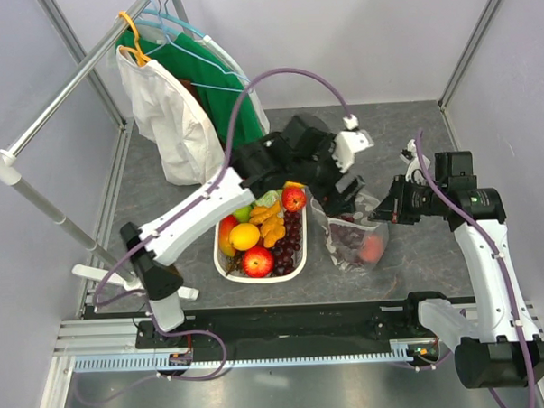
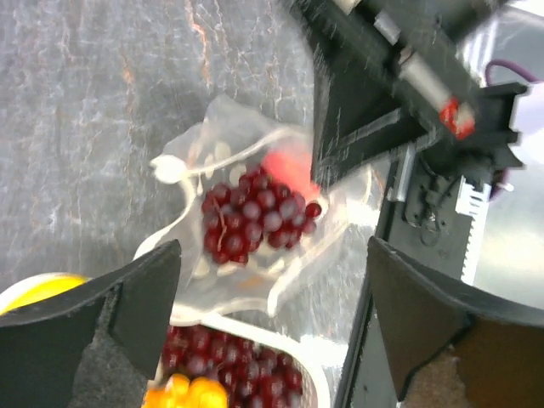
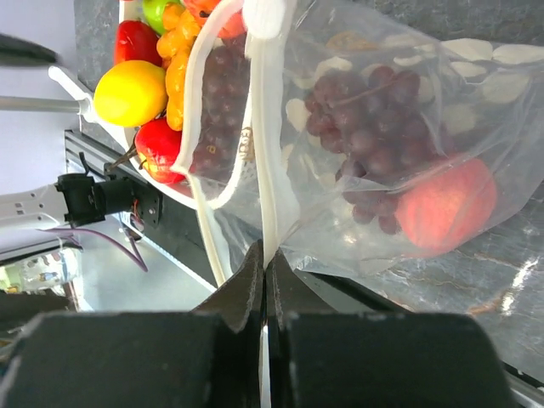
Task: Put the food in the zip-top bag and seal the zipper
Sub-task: Place the fake fruit in the zipper food storage bag, then pick up the fake fruit from the bin.
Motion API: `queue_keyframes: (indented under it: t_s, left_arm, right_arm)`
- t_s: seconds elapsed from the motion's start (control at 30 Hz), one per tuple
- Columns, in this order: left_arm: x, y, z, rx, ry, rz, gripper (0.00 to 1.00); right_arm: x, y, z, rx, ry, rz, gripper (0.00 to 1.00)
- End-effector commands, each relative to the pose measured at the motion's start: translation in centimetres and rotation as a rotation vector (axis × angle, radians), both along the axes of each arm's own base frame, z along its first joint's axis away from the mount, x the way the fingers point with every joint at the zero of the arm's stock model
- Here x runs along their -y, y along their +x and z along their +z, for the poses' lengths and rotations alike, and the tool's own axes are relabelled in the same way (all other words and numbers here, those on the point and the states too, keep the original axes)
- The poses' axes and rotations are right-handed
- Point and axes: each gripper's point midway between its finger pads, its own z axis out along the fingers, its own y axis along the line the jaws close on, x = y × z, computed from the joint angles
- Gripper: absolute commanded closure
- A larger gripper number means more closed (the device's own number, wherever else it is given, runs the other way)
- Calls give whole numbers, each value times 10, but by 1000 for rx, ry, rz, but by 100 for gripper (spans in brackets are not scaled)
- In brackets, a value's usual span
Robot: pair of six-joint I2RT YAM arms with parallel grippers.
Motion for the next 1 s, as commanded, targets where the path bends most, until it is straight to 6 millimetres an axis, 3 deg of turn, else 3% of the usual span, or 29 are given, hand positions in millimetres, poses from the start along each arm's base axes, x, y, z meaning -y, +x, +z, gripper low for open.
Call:
queue_keyframes:
  t_s: [0.0, 0.03, 0.07, 0.17, 0.37, 0.5, 0.73, 0.97]
  left_arm:
    - [-57, 21, 34, 36, -75, 22, 1]
    - [-73, 39, 28, 40, -60, 59, 1]
    - [-83, 42, 29, 41, -63, 66, 1]
    - [-115, 55, -1, 66, 27, 71, 0]
    - [-171, 26, -45, 155, 232, -20, 0]
    - [-212, 1, -89, 106, 418, -89, 0]
    - [-248, -13, -126, 94, 577, -131, 0]
    - [-253, -1, -153, 100, 655, -125, 0]
  right_arm:
    - [3, 1, 25, 109, -38, 20, 100]
    - [3, 0, 23, 105, -39, 21, 100]
    - [3, -1, 22, 101, -39, 21, 100]
    - [6, -2, 11, 77, -56, 13, 100]
    - [6, -6, 3, 57, -57, 13, 100]
    - [5, -6, 1, 44, -46, 14, 100]
    - [4, -5, 0, 44, -43, 13, 100]
    - [4, -4, -2, 33, -40, 12, 100]
